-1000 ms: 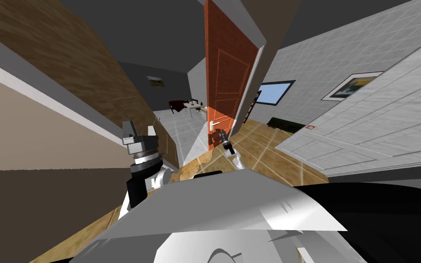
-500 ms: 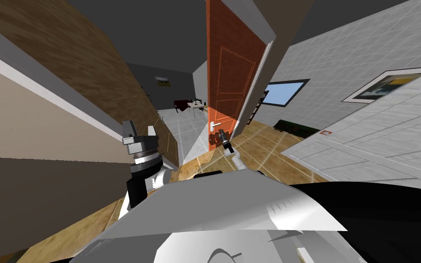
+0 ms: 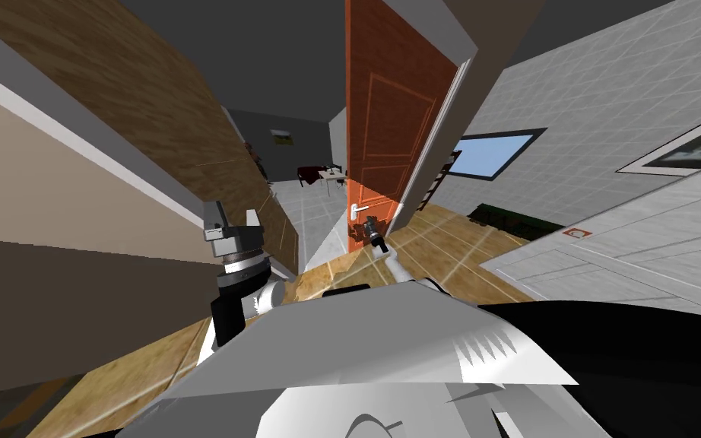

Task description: Push the door open

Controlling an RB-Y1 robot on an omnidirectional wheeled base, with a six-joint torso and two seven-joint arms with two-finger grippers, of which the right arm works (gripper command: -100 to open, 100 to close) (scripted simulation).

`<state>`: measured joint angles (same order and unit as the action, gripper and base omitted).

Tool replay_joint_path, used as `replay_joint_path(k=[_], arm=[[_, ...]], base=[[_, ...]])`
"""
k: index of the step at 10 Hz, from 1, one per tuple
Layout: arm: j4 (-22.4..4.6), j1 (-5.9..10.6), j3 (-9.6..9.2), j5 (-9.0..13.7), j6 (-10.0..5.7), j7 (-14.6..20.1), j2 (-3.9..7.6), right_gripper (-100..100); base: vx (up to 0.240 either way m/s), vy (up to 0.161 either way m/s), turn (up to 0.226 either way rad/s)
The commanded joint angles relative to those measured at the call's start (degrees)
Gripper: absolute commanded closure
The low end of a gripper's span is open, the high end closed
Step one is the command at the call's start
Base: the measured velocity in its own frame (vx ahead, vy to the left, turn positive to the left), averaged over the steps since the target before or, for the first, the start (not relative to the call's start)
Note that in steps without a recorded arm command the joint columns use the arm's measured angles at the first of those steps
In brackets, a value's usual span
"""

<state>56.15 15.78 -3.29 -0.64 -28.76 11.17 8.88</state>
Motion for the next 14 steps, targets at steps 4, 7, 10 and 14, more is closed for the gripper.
replay_joint_path(k=[4, 7, 10, 14], arm=[[-6.19, 3.67, 0.08, 0.46, 0.13, 0.24, 0.47, -100], [-9.54, 5.69, 0.12, 0.70, 0.30, 0.34, 0.68, -100], [-12.48, 7.47, 0.16, 0.92, 0.45, 0.42, 0.86, -100], [-17.73, 10.64, 0.22, 1.31, 0.71, 0.58, 1.14, -100]], base=[[0.037, -0.112, 0.124], [0.011, -0.105, 0.111], [0.016, -0.091, 0.104], [0.021, -0.115, 0.118]])
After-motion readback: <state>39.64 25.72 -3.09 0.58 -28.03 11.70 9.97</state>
